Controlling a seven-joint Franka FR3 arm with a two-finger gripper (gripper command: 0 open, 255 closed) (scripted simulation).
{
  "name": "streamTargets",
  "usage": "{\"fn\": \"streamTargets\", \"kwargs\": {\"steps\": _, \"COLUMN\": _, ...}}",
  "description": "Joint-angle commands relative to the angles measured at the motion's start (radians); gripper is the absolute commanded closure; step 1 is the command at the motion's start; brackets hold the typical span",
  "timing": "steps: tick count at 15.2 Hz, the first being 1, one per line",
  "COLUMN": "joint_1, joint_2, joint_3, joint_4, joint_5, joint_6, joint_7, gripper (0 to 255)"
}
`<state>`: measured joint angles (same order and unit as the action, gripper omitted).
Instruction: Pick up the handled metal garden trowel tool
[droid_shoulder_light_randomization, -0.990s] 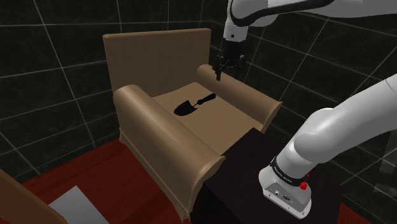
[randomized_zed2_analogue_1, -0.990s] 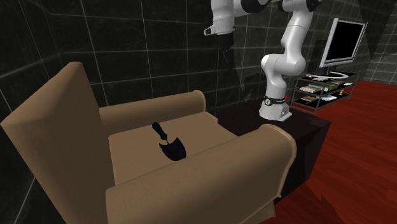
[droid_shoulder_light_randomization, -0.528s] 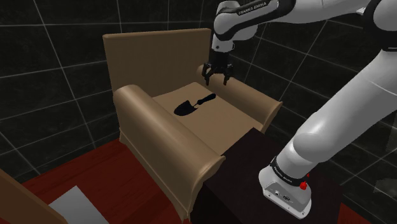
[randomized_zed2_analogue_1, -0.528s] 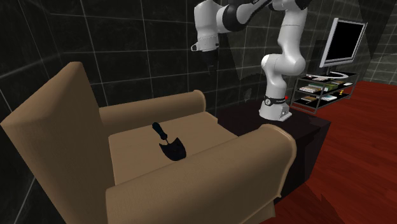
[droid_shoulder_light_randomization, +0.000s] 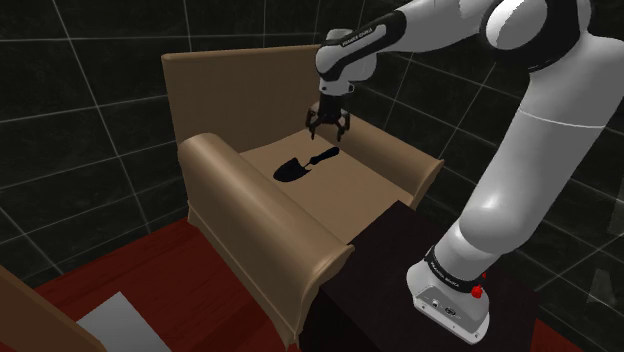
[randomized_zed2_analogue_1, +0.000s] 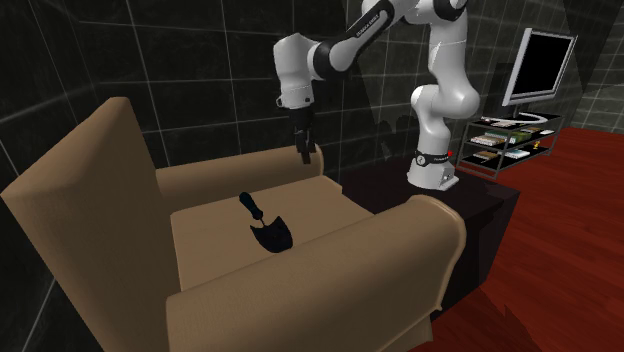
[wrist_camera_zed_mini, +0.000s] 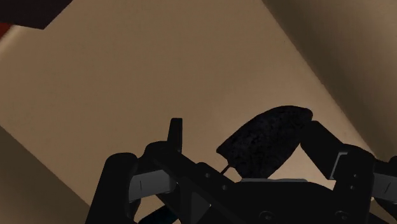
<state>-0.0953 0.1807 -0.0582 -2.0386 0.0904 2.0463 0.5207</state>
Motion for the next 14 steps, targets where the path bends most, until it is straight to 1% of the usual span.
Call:
{"fn": "streamTargets", "kwargs": {"steps": 1, "joint_1": -0.007, "joint_2": 0.073, "joint_3": -0.006, "joint_4": 0.050, "joint_5": 0.013, "joint_6": 0.021, "joint_7": 0.023, "gripper": 0}}
{"fn": "streamTargets", "kwargs": {"steps": 8, "joint_1": -0.044, "joint_2": 0.331, "joint_3": -0.030, "joint_4": 0.264, "joint_5": 0.064, "joint_6": 0.056, "joint_7": 0.086, "gripper": 0}}
{"fn": "streamTargets", "kwargs": {"steps": 14, "joint_1": -0.089, "joint_2": 0.559, "joint_3": -0.045, "joint_4": 0.493, "joint_5": 0.108, "joint_6": 0.047, "joint_7": 0.143, "gripper": 0}}
